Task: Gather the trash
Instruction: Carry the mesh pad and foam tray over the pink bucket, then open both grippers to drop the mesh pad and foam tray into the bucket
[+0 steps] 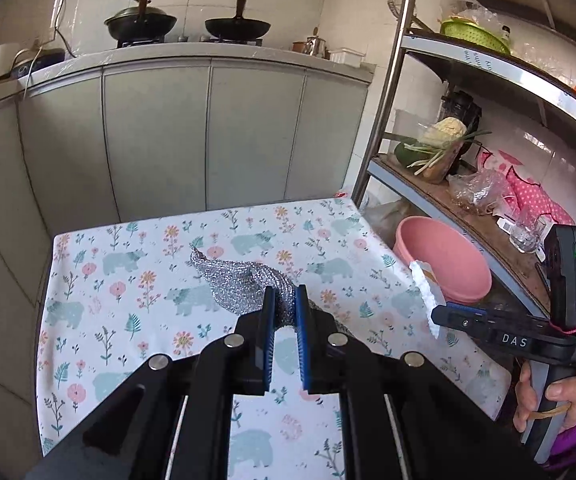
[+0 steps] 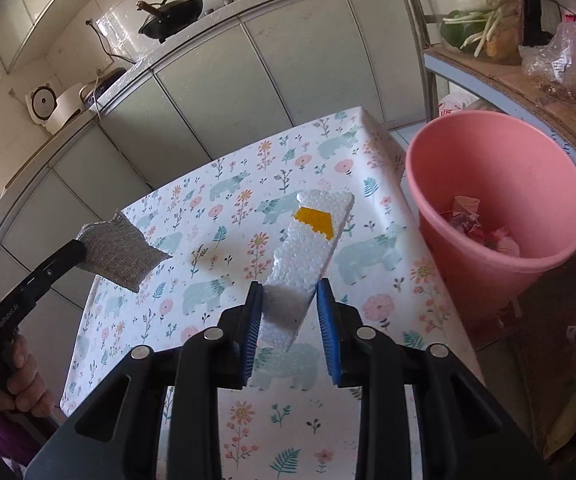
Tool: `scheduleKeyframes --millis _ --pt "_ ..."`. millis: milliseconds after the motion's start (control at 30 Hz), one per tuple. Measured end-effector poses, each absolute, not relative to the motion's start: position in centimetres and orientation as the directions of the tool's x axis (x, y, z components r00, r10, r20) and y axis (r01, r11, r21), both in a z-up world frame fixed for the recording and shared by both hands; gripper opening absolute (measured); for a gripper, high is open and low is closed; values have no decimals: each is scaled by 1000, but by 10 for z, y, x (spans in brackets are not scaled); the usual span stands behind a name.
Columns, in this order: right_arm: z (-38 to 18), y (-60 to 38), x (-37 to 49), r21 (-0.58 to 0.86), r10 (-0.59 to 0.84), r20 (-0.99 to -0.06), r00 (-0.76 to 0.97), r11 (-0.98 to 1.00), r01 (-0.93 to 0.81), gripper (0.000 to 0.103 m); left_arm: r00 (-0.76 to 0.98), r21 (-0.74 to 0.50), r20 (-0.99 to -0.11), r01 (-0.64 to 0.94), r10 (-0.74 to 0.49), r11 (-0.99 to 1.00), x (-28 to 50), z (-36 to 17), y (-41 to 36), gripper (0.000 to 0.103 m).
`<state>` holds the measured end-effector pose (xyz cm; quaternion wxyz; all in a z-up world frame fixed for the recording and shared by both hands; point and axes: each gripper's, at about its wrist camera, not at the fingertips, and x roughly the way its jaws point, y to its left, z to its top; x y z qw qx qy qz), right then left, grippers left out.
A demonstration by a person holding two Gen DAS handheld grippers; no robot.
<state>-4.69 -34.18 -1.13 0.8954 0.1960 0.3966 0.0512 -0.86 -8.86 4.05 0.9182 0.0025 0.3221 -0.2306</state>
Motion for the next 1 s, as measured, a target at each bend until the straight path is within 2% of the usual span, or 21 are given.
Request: scheduleKeyframes --millis 500,1000 --pt "-4 -447 -55 349 71 -682 728 906 238 28 577 -114 -514 688 -635 717 12 74 -245 9" --pt "-38 -496 -20 297 -12 -723 691 898 326 29 429 -151 -625 753 -652 641 52 11 -351 9"
